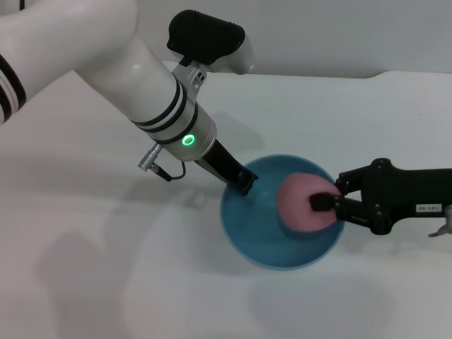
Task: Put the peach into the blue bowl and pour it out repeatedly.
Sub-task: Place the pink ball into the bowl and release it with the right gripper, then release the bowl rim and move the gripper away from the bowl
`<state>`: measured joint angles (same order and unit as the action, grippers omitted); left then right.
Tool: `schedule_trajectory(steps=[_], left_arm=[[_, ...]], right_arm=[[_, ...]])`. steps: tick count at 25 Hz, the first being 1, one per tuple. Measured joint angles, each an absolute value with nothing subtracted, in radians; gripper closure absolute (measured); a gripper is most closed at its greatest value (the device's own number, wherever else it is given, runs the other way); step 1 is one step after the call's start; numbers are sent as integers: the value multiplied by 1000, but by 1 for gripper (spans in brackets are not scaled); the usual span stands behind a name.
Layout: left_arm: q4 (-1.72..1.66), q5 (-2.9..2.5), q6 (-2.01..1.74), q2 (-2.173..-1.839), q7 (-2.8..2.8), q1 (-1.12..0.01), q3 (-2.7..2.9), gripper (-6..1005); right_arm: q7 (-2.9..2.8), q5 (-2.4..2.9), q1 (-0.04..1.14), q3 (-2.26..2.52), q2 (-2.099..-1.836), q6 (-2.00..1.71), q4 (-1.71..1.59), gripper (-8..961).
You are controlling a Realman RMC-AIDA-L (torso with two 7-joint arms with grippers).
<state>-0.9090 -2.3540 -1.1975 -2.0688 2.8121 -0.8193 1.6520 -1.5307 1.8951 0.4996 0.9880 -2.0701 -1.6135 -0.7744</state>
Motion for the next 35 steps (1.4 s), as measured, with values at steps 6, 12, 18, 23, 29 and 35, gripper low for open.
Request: schedule_trajectory(steps=[6,12,18,23,29,35], left_arm=[[-917,-2344,-1220,-2071,2814,-823,1661,1000],[-919,-2341,-1223,-2069,2815,-826,1660,999],[-920,-2341,-1227,-2068,2816,-835,1664,999],[-914,-2341,-1228,-2070,2816,-858,1687,1000],[-902,-2312,-1187,-2076,2816,-875,1779,1000],[-850,-2271,-1140,-2077,2816,-894,1829,999]], right_arm=[[-1535,1908,506,1022,-2068,-1582,-771,745],[-1552,1920,509,1022,-2064,-1582,-771,516],[-1607,1935,505,994,-2064,-1571,-800,390],[-1651,1919,467,805,-2066,-1562,-839,390],[-1643,1873,397,574,-2064,-1559,-802,390],[-1641,1870,343,495,-2066,-1558,-796,390]])
